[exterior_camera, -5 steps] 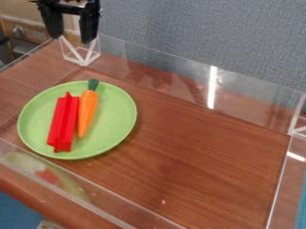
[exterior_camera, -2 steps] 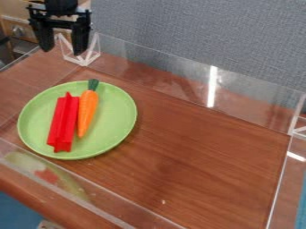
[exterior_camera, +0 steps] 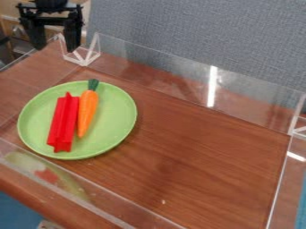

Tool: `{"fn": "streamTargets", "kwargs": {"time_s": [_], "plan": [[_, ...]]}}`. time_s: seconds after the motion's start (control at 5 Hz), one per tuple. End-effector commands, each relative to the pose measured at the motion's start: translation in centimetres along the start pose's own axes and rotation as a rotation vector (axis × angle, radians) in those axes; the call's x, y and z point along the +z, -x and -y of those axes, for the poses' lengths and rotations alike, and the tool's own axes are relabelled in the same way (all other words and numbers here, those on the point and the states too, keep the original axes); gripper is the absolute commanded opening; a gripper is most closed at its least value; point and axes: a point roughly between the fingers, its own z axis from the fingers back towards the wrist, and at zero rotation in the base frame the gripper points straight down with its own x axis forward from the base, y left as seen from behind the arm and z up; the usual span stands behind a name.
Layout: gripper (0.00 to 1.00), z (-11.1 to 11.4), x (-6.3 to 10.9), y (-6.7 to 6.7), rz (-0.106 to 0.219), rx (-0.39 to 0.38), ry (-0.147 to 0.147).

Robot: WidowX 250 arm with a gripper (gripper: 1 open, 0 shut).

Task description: Put the carrot on the left side

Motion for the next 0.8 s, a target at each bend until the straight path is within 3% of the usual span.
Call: {"fn": "streamTargets", "kwargs": {"time_s": [0.0,0.6], "plan": [[1.00,2.24,2.57,0.18,0.085,-0.001,-0.006],[1.00,2.93,2.87,0.63,0.137,0.146,0.002]]}}
